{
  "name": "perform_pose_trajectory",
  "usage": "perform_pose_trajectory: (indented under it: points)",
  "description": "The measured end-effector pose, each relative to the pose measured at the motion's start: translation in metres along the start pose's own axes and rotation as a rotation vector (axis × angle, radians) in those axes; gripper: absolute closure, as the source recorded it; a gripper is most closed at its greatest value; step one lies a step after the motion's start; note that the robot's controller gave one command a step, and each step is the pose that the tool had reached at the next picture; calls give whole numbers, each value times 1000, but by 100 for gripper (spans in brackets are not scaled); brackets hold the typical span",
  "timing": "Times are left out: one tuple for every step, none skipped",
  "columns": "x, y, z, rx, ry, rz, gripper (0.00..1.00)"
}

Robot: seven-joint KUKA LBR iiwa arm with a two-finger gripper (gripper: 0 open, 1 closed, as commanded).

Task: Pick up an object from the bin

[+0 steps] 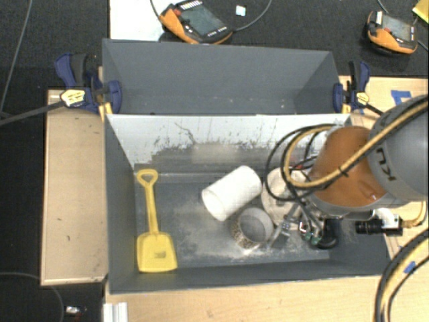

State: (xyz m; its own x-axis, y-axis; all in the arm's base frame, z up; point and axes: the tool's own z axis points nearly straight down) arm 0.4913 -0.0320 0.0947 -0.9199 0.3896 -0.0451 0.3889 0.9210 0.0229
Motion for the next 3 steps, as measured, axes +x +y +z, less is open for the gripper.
perform_pose_trajectory:
  points:
    - [-6, -34, 17, -3, -7, -336, 0]
    - [-5, 12, 24, -3, -3, 154, 0]
    - [13, 10, 24, -3, -10, 57, 0]
